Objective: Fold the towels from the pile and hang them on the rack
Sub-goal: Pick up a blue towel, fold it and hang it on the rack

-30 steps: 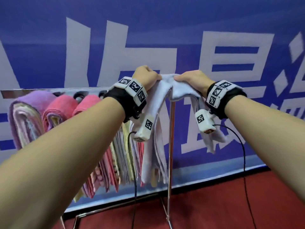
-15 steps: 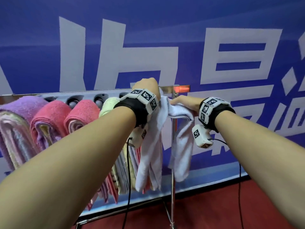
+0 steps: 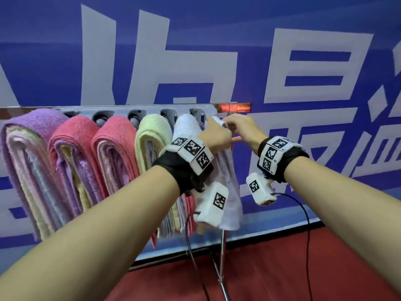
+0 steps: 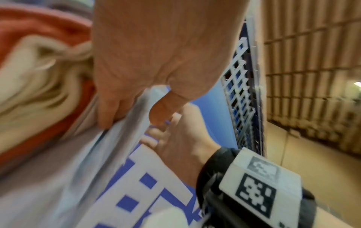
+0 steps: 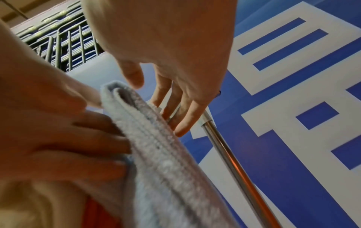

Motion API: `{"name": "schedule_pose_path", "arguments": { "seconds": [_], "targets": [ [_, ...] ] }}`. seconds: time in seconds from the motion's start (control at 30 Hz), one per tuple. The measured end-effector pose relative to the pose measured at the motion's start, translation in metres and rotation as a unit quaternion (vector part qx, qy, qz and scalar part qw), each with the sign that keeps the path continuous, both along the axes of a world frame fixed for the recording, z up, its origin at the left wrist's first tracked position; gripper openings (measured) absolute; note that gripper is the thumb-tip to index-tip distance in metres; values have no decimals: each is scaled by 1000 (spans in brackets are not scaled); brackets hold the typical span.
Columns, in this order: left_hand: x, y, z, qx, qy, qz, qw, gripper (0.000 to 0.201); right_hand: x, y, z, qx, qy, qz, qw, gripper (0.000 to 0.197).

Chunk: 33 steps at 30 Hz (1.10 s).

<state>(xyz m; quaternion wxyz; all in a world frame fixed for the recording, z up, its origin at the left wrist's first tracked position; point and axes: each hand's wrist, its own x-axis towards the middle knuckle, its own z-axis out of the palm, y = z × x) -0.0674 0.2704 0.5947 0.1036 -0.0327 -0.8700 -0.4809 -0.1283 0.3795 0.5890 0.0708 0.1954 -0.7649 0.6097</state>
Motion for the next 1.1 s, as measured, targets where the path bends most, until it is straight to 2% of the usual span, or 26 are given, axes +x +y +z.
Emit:
{"name": "schedule_pose_path", "arguments": {
  "seconds": [0.03, 0.07, 0.17, 0.23, 0.33, 0.37, 0.47, 0.5, 0.6, 0.67, 0.73, 0.8, 0.87, 0.93, 0.97, 1.03, 1.1],
  "targets": [
    [3, 2, -8, 49, 13, -7, 999, 58, 4, -2, -2, -11, -12, 18, 1000, 12],
    [6, 2, -16, 90, 36, -16, 995, 64, 5, -3, -5, -10, -14, 27, 999, 19],
    [6, -4, -39, 96, 65, -28, 993, 72, 4, -4, -24, 44, 24, 23, 998, 53],
    [15, -13, -45, 48, 62, -19, 997, 73, 5, -7, -35, 82, 62, 1, 995, 58],
    [20, -24, -53, -11, 37, -12, 999, 63, 1, -10, -46, 116, 103, -73, 985, 47],
    [24, -25, -54, -29, 31, -7, 999, 69, 2, -13, -47, 128, 105, -93, 982, 46],
    [27, -27, -65, -80, 49, 4, 996, 89, 2, -22, -56, 194, 62, -120, 972, 59],
    [28, -27, -66, -97, 52, 8, 994, 88, 2, -24, -59, 231, 56, -133, 962, 56],
    [34, -25, -70, -189, 51, 29, 980, 81, 3, -19, -56, 314, 89, -209, 922, 29],
    [37, -22, -74, -267, 57, 61, 960, 81, 5, -8, -49, 328, 109, -254, 903, 28],
    [39, -16, -78, -302, 68, 74, 948, 89, 9, -2, -45, 335, 107, -284, 892, 36],
    [41, -7, -77, -249, 107, 48, 961, 98, 13, -6, -49, 344, 75, -246, 903, 38],
    [44, 0, -71, -132, 160, 15, 978, 104, 16, -12, -60, 314, 32, -155, 936, 38],
    [43, 4, -64, -34, 201, 21, 979, 99, 22, -14, -70, 282, 16, -55, 958, 37],
    [43, 5, -61, -9, 216, 36, 976, 98, 23, -14, -76, 271, 24, -14, 962, 29],
    [40, 7, -60, -15, 249, 56, 967, 94, 25, -10, -82, 219, 3, 48, 975, 12],
    [37, 7, -71, -62, 252, 39, 965, 78, 23, -2, -85, 177, -17, 54, 983, 33]
  ]
}}
